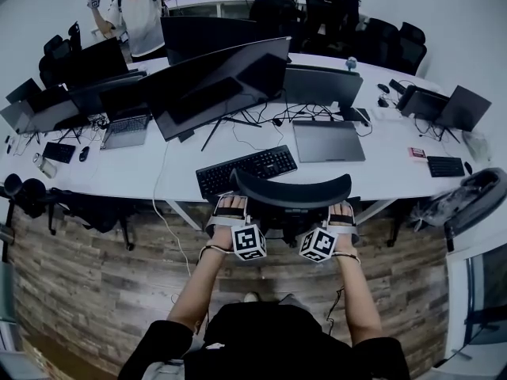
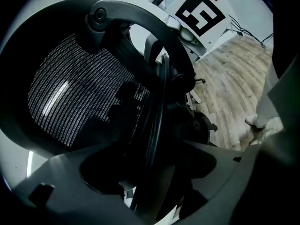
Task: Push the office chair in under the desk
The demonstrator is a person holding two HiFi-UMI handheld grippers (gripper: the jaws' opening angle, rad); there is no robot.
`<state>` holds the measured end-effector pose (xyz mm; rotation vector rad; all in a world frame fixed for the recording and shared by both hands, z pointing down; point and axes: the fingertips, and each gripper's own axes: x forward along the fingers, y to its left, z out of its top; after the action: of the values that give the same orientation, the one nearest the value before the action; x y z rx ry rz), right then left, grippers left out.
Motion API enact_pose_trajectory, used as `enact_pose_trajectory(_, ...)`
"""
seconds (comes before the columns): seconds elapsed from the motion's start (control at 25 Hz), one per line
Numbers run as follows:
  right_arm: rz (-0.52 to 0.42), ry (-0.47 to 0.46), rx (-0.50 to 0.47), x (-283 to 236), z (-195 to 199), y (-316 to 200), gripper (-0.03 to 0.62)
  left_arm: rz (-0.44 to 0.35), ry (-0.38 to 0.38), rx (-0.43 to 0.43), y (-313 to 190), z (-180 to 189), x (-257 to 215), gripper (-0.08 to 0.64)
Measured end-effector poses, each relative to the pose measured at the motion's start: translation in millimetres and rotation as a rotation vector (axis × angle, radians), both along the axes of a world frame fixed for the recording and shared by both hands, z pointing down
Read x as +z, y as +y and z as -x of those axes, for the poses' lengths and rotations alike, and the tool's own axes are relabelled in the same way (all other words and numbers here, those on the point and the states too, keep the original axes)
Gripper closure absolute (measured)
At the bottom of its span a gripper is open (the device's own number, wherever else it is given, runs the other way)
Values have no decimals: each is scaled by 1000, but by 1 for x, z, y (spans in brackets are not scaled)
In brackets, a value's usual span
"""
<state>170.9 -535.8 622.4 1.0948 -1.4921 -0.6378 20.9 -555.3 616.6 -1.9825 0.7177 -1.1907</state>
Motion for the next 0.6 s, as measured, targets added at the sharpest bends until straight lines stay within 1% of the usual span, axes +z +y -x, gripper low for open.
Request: enact_pose_trajectory(0.6,-19,-34,-69,-3,-1,-2,264,7,-11,-73,-4,-4,0,190)
